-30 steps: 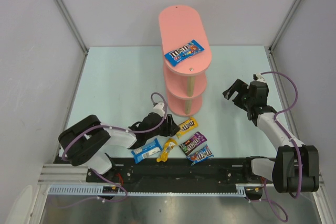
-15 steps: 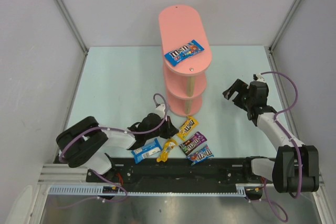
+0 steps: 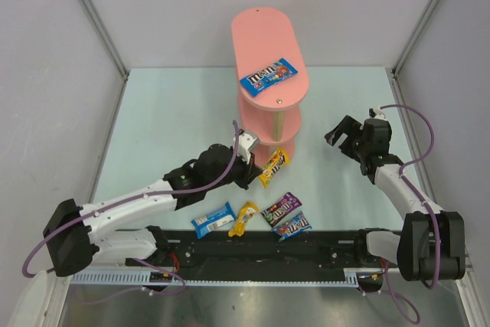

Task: Place and organize the candy bags onto the shelf

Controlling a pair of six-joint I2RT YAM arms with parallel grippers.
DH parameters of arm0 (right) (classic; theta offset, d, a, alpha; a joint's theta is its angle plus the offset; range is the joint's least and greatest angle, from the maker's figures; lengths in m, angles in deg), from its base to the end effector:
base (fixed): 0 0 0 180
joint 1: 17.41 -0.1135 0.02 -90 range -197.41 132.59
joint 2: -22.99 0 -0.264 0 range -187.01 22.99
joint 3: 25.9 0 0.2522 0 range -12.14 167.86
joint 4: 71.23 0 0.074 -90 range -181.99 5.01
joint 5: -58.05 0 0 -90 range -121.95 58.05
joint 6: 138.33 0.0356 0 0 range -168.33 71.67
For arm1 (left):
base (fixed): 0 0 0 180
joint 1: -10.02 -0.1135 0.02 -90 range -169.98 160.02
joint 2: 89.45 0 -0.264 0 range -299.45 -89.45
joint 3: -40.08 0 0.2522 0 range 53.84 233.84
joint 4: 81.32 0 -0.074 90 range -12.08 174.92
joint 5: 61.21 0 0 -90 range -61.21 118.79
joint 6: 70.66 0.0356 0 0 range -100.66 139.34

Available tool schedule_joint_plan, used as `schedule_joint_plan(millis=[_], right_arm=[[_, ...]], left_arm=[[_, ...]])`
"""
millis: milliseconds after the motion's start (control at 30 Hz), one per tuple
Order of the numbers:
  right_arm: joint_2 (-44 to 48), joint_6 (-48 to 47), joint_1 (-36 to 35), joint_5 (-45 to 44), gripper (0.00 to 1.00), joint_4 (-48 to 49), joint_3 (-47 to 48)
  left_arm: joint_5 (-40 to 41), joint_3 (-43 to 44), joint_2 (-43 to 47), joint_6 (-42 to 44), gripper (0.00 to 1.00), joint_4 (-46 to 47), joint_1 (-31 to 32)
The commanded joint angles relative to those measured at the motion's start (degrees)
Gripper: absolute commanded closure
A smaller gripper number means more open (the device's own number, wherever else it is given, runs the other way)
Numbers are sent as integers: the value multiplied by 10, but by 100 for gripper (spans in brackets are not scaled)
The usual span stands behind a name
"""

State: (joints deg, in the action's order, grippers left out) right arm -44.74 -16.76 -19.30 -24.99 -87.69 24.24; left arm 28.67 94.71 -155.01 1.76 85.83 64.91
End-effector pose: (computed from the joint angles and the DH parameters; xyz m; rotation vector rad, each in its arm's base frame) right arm 0.2507 0.0126 0.2204 0.4940 2.1414 0.4638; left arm 0.1487 -0.2117 0.2618 0.6668 1.9706 -0.8037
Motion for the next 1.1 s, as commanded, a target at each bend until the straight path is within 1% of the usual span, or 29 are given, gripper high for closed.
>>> schedule_joint_plan(millis=[0,133,233,333,400,533,667,767,900,967,1067], right_arm=[[-2,8,1,2,0,10,-3],[-2,8,1,4,0,10,-3],[-1,8,1,4,0,11,-3],[0,8,1,5,0,10,-3],[1,9,1,7,0,11,-3],[4,8,0,7,0,10,-3],[0,10,0,10,0,12,-3],[-3,9,1,11,0,12,-3],[-5,9,1,9,0,14,-3],[-10,12,1,11,0,16,-3],[-16,13,0,17,0,18,-3]], left_arm=[[-14,55,29,94,100,-123,16],[0,117,32,144,100,-202,56],[0,158,28,157,100,-234,75],[30,195,32,168,100,-244,90],[38,213,35,174,100,-249,91],[44,276,34,213,100,-278,90],[83,308,17,240,100,-310,91],[96,311,6,244,100,-343,90],[95,271,34,231,100,-321,85],[92,251,47,231,100,-306,73],[72,240,68,242,100,-299,35]])
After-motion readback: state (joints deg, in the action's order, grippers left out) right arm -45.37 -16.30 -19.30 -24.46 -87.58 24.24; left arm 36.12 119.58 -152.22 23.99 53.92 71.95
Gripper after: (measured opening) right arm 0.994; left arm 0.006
